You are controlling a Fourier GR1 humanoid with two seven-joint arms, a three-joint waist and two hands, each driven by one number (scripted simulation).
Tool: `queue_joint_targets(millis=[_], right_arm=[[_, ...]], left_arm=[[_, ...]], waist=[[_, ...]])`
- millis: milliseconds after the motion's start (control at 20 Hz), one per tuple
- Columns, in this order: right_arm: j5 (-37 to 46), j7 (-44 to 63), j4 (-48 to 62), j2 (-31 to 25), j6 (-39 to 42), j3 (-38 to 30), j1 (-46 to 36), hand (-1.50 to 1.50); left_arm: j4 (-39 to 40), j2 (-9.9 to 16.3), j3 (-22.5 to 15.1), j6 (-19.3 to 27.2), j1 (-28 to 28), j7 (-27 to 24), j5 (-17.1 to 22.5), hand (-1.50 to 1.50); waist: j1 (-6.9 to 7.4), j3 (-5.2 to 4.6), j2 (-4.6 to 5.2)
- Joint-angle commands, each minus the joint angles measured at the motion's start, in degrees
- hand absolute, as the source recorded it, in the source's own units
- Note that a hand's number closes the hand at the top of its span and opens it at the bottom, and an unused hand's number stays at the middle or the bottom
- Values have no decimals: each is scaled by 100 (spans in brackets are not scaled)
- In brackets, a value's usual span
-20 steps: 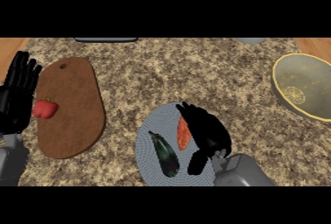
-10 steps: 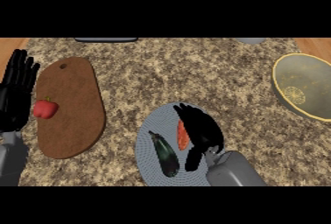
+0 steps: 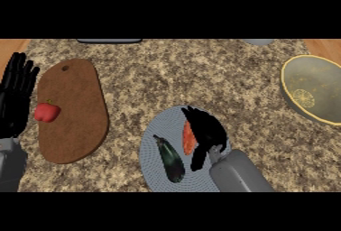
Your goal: Pick the sweet potato from the placemat and place it in the bowl
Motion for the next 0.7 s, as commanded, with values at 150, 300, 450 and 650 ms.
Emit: queue_joint_targets(millis=[150, 300, 450, 650], right_arm=[[82, -489, 891, -55, -150, -486, -296, -150], [252, -674, 1097, 45, -696, -76, -331, 150], [313, -1006, 1361, 46, -1290, -72, -390, 150], [530, -1005, 961, 46, -994, -147, -373, 150]], left_arm=[[-87, -49, 107, -98, -40, 112, -18, 0], [11, -58, 130, -98, -319, 256, 20, 0], [-40, 128, 234, -232, -272, 390, 51, 0], [-164, -89, 181, -21, -213, 405, -143, 0]], waist=[[7, 1, 3], [14, 1, 6], [24, 2, 8], [-1, 0, -1]])
